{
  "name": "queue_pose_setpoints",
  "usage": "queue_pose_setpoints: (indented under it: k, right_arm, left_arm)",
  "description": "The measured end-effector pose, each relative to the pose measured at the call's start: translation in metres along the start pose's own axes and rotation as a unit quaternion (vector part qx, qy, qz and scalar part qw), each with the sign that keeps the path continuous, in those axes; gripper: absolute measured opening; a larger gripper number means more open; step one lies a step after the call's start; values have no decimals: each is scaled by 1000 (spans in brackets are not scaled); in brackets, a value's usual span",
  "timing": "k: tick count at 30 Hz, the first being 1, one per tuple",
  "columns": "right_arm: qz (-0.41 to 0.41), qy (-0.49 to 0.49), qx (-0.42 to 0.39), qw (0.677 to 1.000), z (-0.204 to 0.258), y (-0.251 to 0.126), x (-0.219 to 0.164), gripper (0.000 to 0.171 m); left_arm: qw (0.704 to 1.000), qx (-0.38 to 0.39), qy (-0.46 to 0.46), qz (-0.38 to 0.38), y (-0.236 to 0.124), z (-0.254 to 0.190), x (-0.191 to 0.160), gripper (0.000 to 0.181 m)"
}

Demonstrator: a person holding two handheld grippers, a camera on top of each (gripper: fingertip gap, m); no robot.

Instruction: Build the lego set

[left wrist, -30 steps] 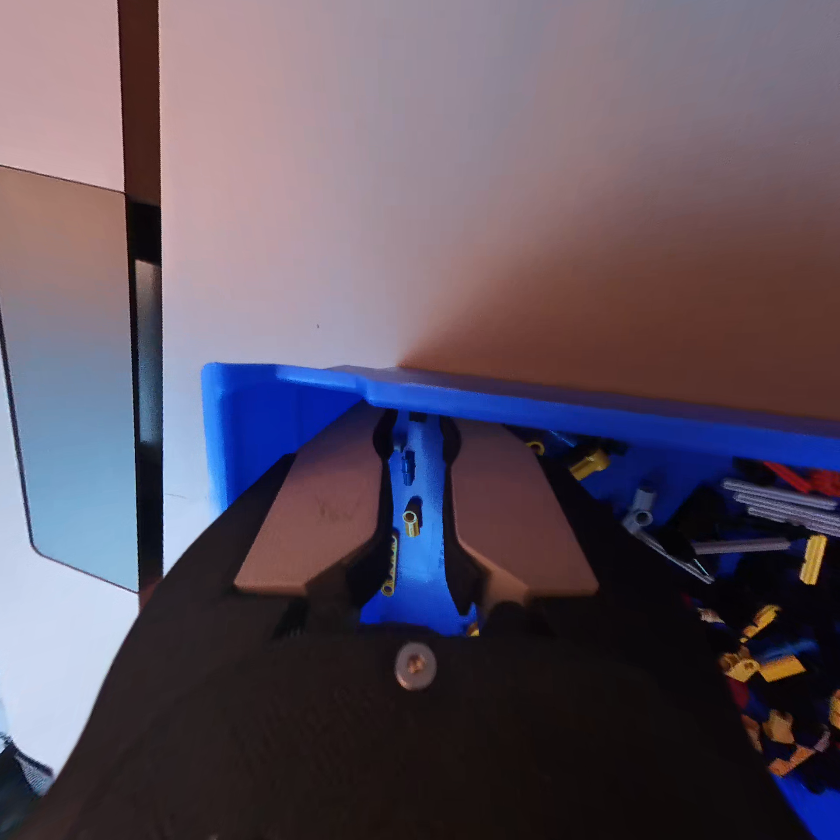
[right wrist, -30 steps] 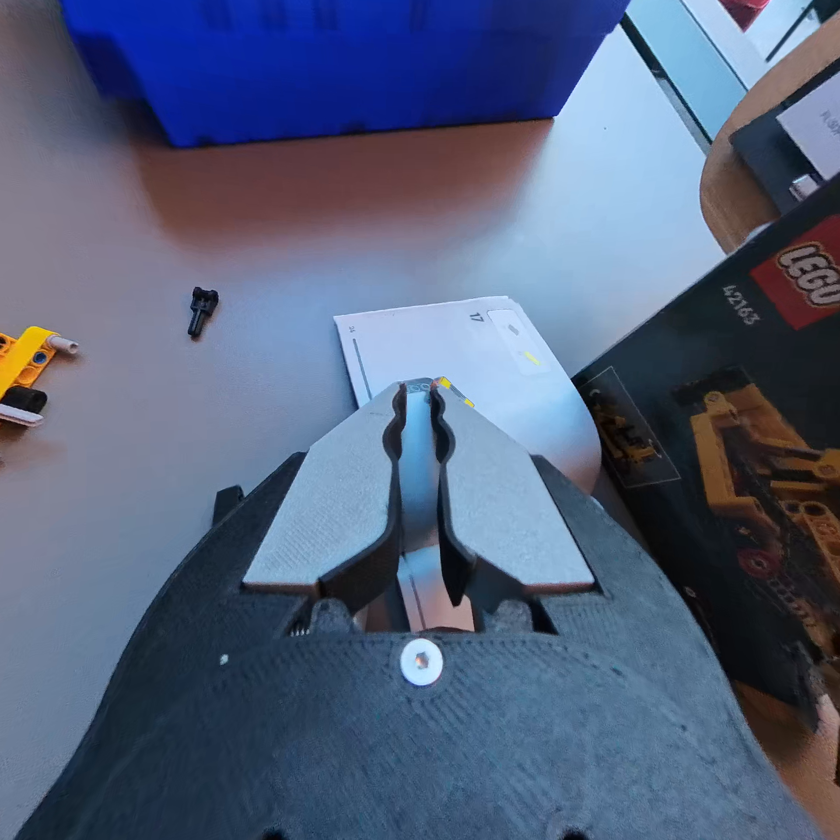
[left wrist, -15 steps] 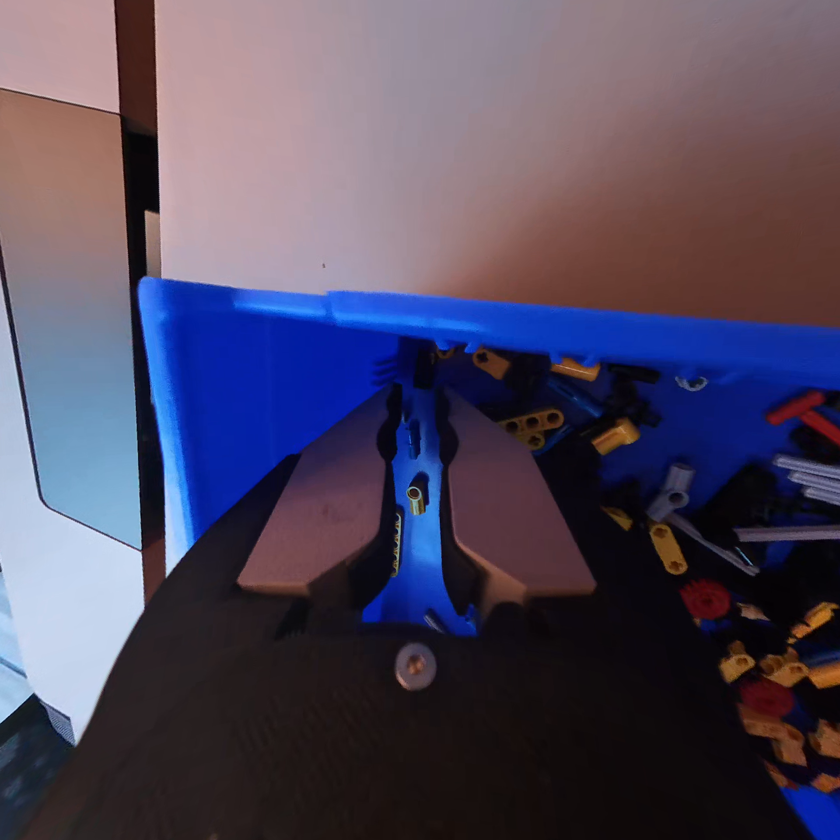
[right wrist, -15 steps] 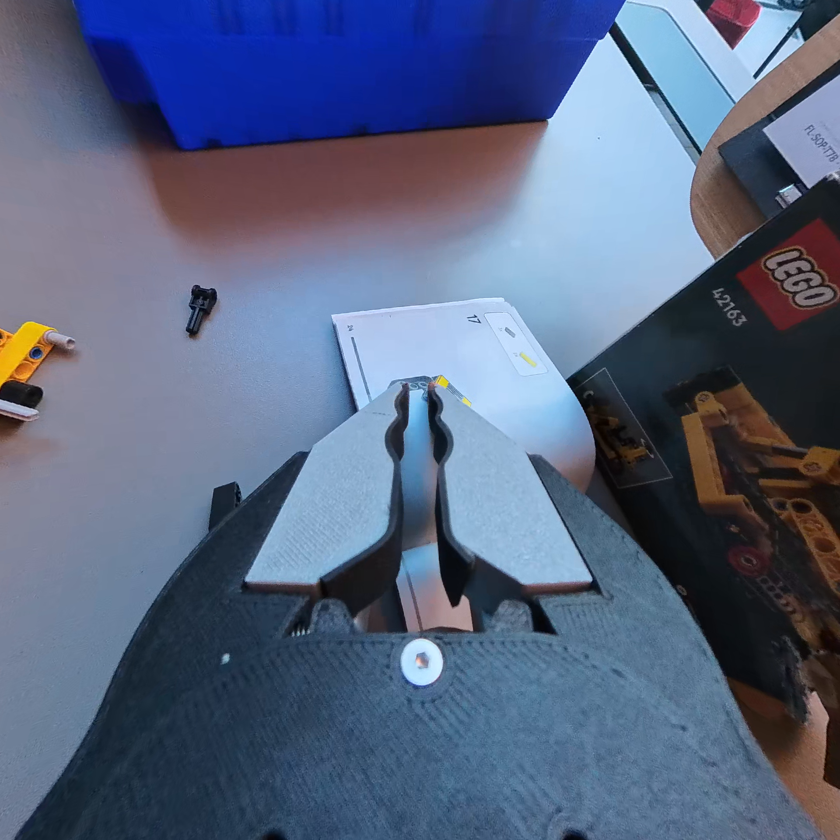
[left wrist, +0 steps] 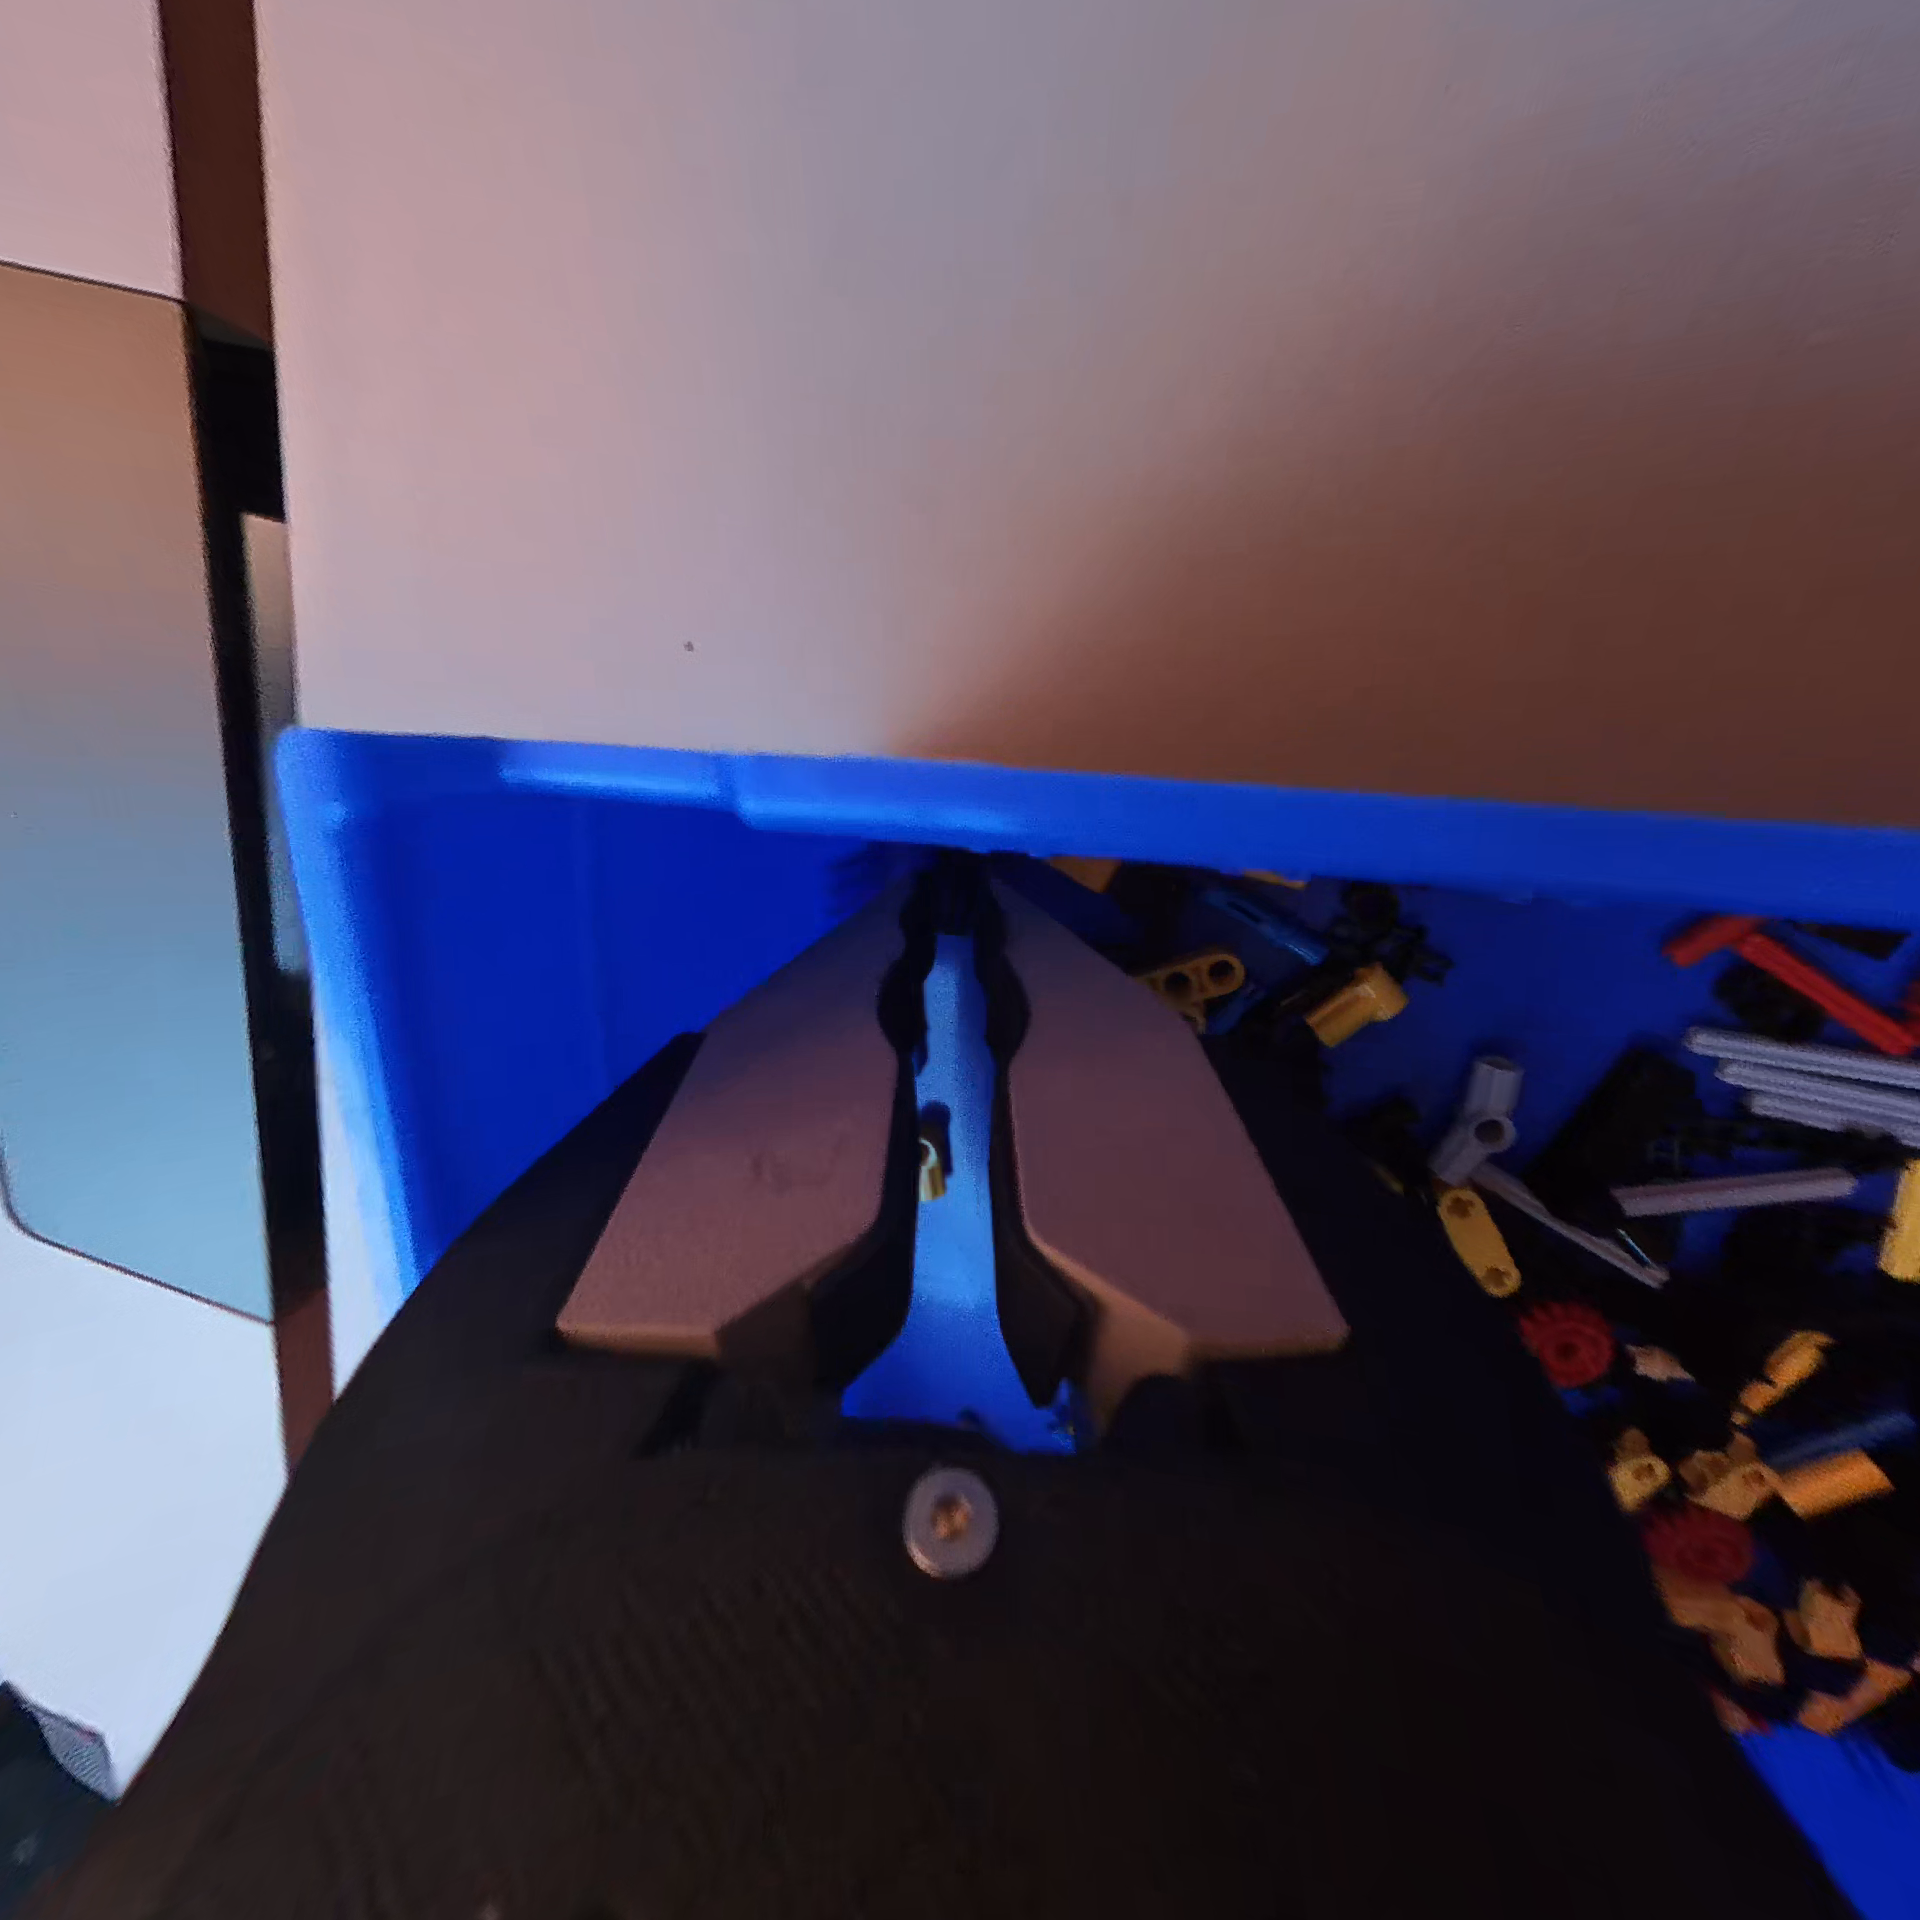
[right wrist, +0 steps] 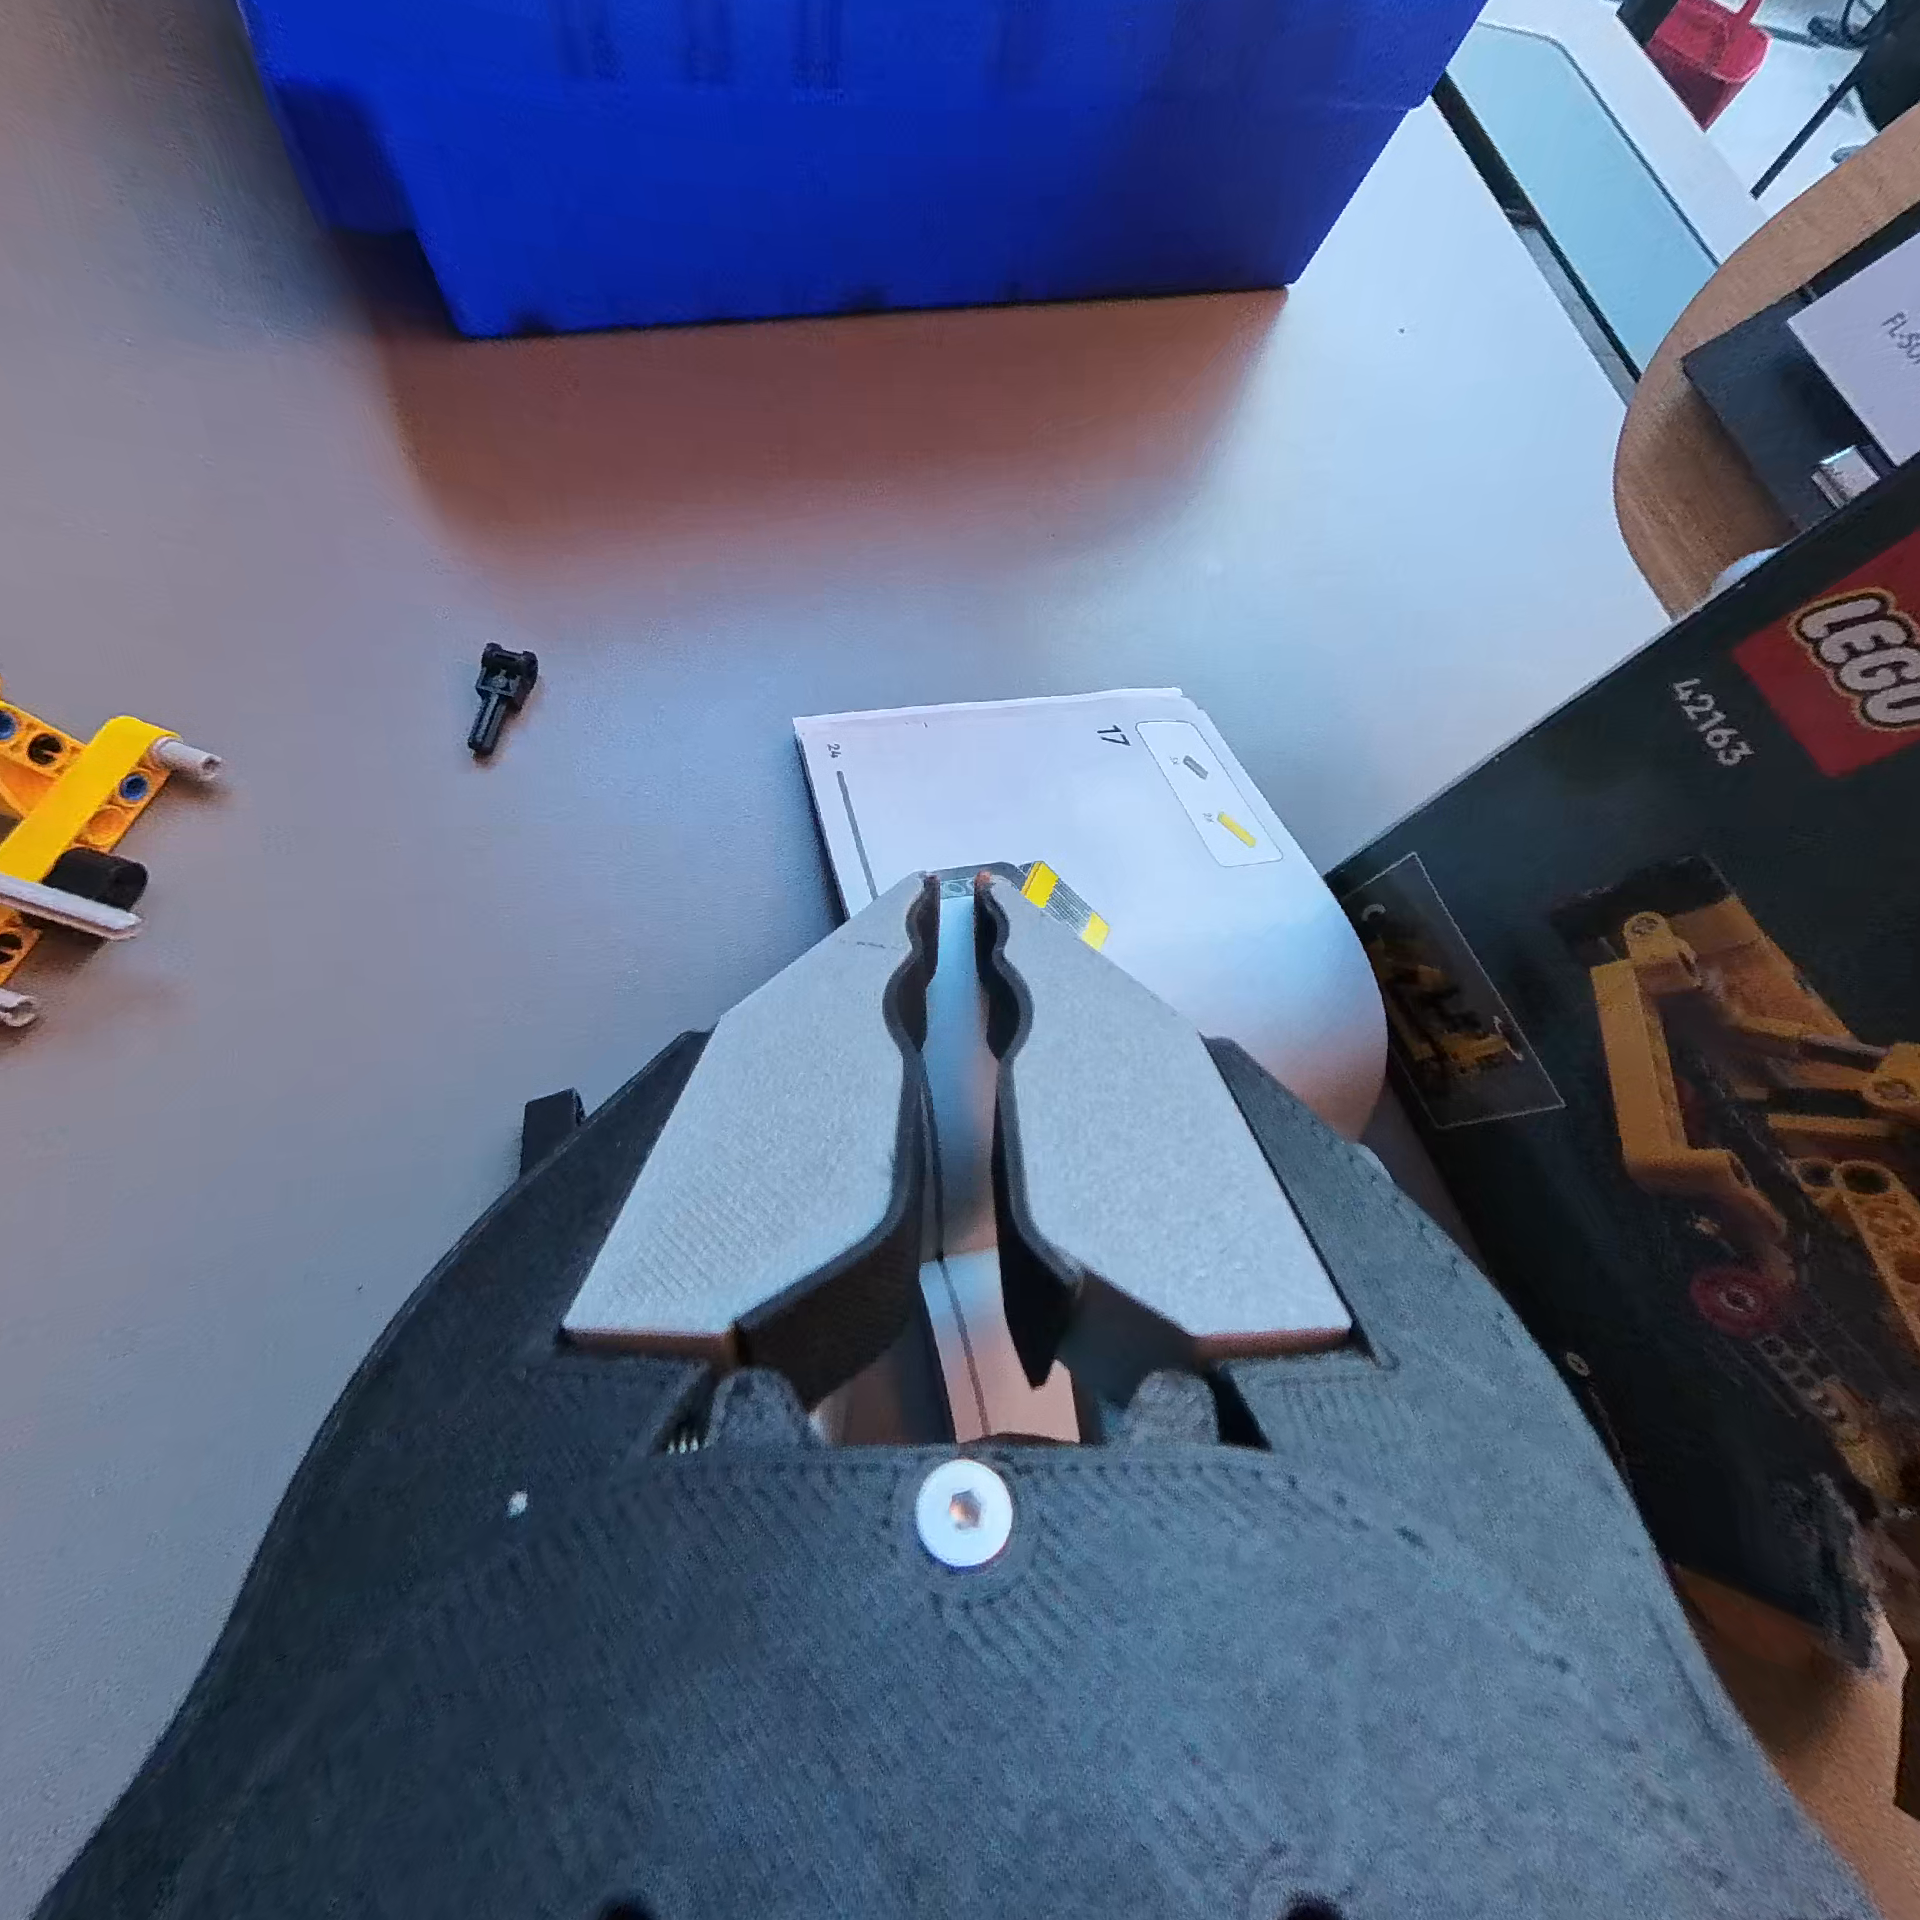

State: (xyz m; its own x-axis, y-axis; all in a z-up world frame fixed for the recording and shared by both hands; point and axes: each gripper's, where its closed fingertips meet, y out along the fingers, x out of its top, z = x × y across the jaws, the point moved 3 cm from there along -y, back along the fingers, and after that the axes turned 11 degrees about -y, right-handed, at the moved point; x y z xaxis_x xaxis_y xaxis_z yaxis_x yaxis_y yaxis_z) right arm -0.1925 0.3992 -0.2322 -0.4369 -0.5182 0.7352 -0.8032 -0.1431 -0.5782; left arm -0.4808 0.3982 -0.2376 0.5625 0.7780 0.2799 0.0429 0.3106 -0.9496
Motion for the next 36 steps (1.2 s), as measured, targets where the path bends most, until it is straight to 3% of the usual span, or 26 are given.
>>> queue_pose_setpoints:
  k: [8, 12, 18, 36]
  right_arm:
    - [-4, -2, 3, 1000, 2, -2, 1, 3]
    - [-3, -3, 5, 1000, 2, -2, 0, 4]
    - [-3, -4, 4, 1000, 2, -4, 0, 3]
    - [-4, -7, 10, 1000, 4, -5, 0, 0]
  left_arm:
    - [1000, -13, 4, 15, -9, -4, -15, 4]
    - [999, -21, -21, -16, -16, -1, -10, 12]
    - [1000, -20, -4, 11, -6, -5, -11, 19]
    - [998, -47, -43, 18, -5, -1, -17, 5]
